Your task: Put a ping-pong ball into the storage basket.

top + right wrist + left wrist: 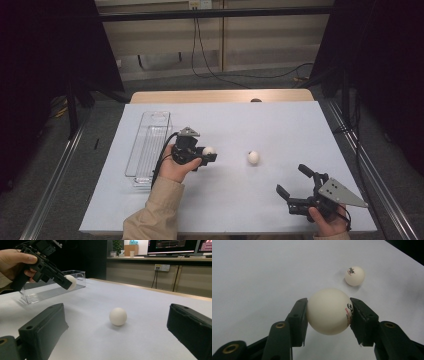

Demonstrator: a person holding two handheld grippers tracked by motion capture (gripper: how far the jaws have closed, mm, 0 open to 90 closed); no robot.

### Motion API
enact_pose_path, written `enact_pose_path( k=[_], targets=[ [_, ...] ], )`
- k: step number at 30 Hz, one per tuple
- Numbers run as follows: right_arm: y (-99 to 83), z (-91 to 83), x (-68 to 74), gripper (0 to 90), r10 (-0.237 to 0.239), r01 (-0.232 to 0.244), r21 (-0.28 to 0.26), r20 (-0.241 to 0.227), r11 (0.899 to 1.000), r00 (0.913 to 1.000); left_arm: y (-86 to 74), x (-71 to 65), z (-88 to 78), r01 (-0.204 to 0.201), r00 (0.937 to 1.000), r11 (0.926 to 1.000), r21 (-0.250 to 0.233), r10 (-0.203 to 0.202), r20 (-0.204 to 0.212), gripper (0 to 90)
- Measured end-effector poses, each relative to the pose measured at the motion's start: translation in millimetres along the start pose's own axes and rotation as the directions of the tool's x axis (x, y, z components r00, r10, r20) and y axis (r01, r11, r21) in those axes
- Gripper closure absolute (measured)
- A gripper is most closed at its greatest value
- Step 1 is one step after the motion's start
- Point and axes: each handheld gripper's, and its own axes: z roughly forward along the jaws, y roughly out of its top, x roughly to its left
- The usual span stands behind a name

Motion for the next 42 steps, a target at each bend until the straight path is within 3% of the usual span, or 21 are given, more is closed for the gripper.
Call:
enact_pose_path(
  k=[42],
  targets=[
    [0.1, -0.1, 0.1, 1.4, -0.001, 0.001, -0.001, 0.001, 1.0, 1.0, 0.1, 12.1, -17.5, 0.031, 0.999, 0.9993, -0.02, -0.032, -0.033, 50.9]
  ],
)
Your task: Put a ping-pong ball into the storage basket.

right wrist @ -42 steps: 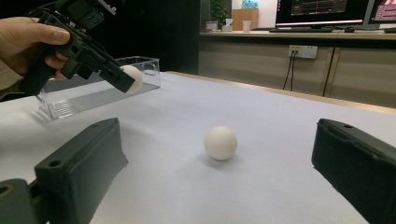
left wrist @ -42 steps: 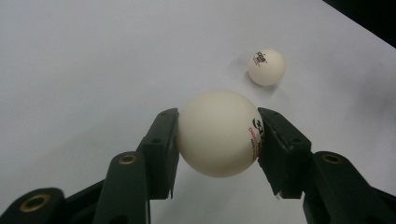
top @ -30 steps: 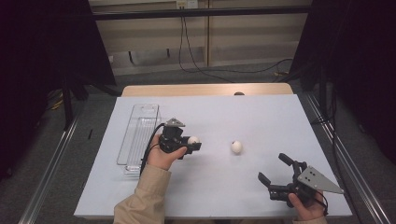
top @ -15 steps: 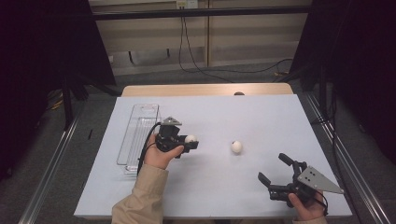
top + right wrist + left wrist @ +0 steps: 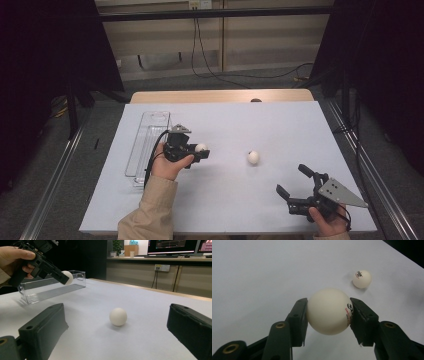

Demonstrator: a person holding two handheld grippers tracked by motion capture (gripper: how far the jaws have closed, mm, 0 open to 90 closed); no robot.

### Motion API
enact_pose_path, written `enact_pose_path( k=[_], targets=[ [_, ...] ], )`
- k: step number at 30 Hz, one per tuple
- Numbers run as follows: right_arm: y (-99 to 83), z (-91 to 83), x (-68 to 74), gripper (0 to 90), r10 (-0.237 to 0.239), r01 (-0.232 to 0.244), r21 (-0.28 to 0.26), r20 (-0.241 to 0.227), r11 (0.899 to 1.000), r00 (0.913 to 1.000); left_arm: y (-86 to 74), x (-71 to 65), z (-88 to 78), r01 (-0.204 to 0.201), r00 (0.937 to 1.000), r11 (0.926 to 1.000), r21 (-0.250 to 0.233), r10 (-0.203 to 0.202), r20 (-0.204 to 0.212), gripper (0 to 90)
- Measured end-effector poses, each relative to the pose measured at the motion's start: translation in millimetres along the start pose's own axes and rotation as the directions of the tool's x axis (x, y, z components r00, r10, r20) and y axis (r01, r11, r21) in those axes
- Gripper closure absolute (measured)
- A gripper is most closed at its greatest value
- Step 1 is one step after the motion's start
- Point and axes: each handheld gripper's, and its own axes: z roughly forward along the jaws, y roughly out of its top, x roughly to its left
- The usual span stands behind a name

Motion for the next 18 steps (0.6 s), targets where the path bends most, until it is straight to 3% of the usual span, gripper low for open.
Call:
enact_pose_path(
  k=[18],
  targets=[
    [0.0, 0.0, 0.0, 1.4, -0.001, 0.001, 0.0, -0.002, 1.0, 1.0, -0.2, 4.3, -5.9, 0.014, 0.9998, 0.9999, -0.004, -0.014, -0.013, 50.9]
  ],
)
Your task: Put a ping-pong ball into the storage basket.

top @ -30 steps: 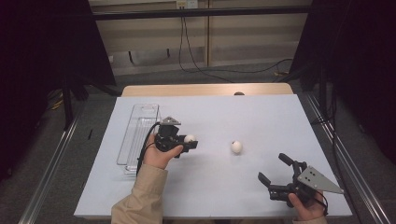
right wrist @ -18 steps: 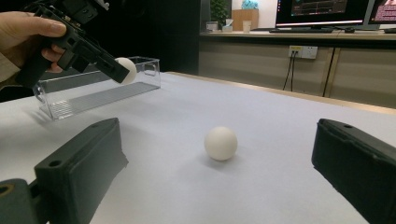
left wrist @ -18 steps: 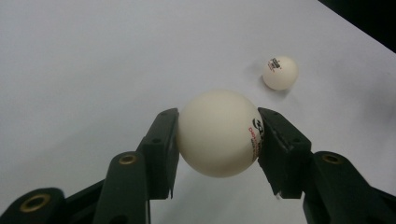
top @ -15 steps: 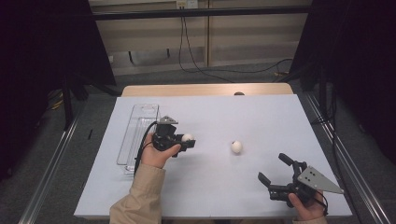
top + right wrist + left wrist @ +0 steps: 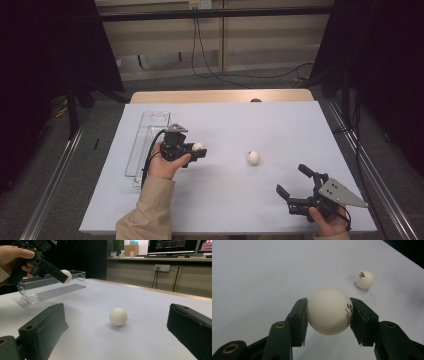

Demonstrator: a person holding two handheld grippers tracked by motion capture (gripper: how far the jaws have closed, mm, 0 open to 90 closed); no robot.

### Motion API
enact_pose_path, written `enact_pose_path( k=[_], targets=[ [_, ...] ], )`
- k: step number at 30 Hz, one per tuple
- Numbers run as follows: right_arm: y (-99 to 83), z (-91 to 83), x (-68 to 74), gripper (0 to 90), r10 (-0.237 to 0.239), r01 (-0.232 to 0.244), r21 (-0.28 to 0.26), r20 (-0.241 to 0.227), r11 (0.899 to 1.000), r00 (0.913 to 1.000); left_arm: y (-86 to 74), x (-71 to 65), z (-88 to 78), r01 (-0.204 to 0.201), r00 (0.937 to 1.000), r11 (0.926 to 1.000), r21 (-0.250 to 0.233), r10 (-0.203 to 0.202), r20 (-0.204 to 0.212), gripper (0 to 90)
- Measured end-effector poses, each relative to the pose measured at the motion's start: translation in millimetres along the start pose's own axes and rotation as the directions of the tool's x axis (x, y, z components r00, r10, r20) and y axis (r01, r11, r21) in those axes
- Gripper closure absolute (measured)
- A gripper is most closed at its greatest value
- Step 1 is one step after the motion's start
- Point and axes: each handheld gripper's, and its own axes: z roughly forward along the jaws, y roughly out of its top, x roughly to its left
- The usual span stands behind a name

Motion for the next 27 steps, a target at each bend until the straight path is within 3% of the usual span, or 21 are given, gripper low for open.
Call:
enact_pose_path(
  k=[27],
  targets=[
    [0.0, 0.1, 0.0, 1.4, 0.0, 0.0, 0.0, 0.0, 1.0, 1.0, 0.0, 7.3, -9.1, 0.01, 0.9999, 0.9999, -0.005, -0.01, -0.014, 50.9]
  ],
)
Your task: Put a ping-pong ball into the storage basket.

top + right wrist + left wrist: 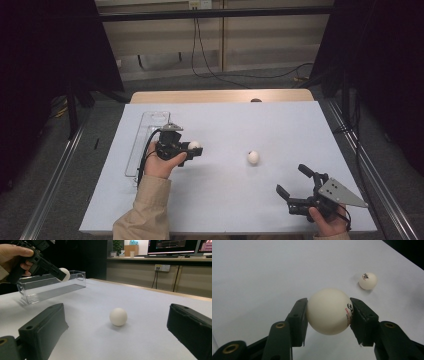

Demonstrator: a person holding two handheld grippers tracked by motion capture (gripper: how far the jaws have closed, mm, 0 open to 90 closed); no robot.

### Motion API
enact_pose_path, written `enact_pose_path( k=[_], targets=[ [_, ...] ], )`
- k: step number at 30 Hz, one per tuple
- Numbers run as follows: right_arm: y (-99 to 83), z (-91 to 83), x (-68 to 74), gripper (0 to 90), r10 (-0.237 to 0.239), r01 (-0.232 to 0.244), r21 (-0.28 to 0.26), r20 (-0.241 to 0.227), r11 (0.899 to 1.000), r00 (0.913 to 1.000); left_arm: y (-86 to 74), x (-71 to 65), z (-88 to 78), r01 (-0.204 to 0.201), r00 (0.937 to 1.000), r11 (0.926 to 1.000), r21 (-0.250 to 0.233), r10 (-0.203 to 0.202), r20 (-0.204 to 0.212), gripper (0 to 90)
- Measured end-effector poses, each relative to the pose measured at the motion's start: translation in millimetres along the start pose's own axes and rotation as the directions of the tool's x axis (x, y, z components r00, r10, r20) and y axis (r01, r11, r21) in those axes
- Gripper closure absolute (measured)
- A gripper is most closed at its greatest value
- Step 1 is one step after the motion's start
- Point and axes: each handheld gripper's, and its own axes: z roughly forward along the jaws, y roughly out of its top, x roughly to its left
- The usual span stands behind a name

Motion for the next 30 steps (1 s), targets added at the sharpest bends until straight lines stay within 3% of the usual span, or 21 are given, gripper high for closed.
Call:
enact_pose_path(
  k=[30],
  targets=[
    [0.0, 0.0, -0.1, 1.4, 0.0, 0.0, 0.0, 0.001, 1.0, 1.0, -0.7, 10.0, -12.3, 0.022, 0.9992, 0.9995, -0.022, -0.023, -0.033, 50.9]
  ],
)
